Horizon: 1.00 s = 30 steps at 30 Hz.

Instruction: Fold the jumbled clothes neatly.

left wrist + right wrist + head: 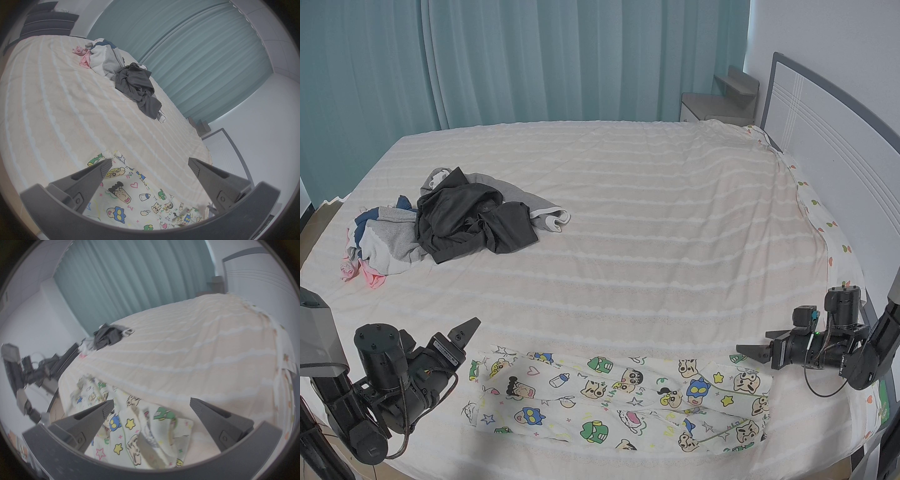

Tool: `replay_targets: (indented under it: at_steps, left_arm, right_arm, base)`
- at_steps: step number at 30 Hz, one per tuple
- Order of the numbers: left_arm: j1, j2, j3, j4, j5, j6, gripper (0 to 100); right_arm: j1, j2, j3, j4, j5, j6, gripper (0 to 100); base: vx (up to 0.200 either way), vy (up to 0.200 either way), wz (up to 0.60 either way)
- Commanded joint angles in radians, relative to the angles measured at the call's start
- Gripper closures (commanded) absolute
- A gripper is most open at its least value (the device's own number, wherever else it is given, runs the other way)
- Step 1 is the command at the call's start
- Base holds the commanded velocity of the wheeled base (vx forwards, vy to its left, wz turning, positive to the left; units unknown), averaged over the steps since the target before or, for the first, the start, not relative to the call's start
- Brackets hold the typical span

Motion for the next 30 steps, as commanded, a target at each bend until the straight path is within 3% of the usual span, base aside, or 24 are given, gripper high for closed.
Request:
replay_targets:
  at_steps: [1,9,10,14,17,23,30]
  left_arm:
    - [-0.025,0.027,0.018,-0.004,-0.002,0.034,0]
    - [-0.033,0.085,0.018,-0.004,0.023,0.203,0]
    - [-0.033,0.088,0.018,-0.004,0.017,0.219,0]
    - [-0.047,0.168,0.018,0.028,-0.031,0.238,0]
    - [-0.055,0.213,0.018,0.050,-0.037,0.249,0]
    - [-0.038,0.369,0.007,0.047,-0.046,0.414,0]
    - [0.071,0.426,-0.077,0.045,-0.049,0.528,0]
  right_arm:
    - [-0.049,-0.114,0.015,0.000,-0.071,0.068,0]
    - [-0.107,-0.195,0.019,-0.003,-0.214,0.214,0]
    - [-0.113,-0.239,0.038,-0.002,-0.260,0.237,0]
    - [-0.116,-0.333,0.133,-0.010,-0.364,0.204,0]
    - [-0.118,-0.394,0.177,-0.010,-0.381,0.178,0]
    - [-0.124,-0.595,0.248,0.001,-0.412,0.161,0]
    - [-0.141,-0.710,0.237,0.001,-0.436,0.111,0]
  base:
    - [0.000,0.000,0.00]
    - [0.000,0.000,0.00]
    - [0.000,0.000,0.00]
    - [0.000,0.000,0.00]
    - [0.000,0.000,0.00]
    - [0.000,0.000,0.00]
    - [0.000,0.000,0.00]
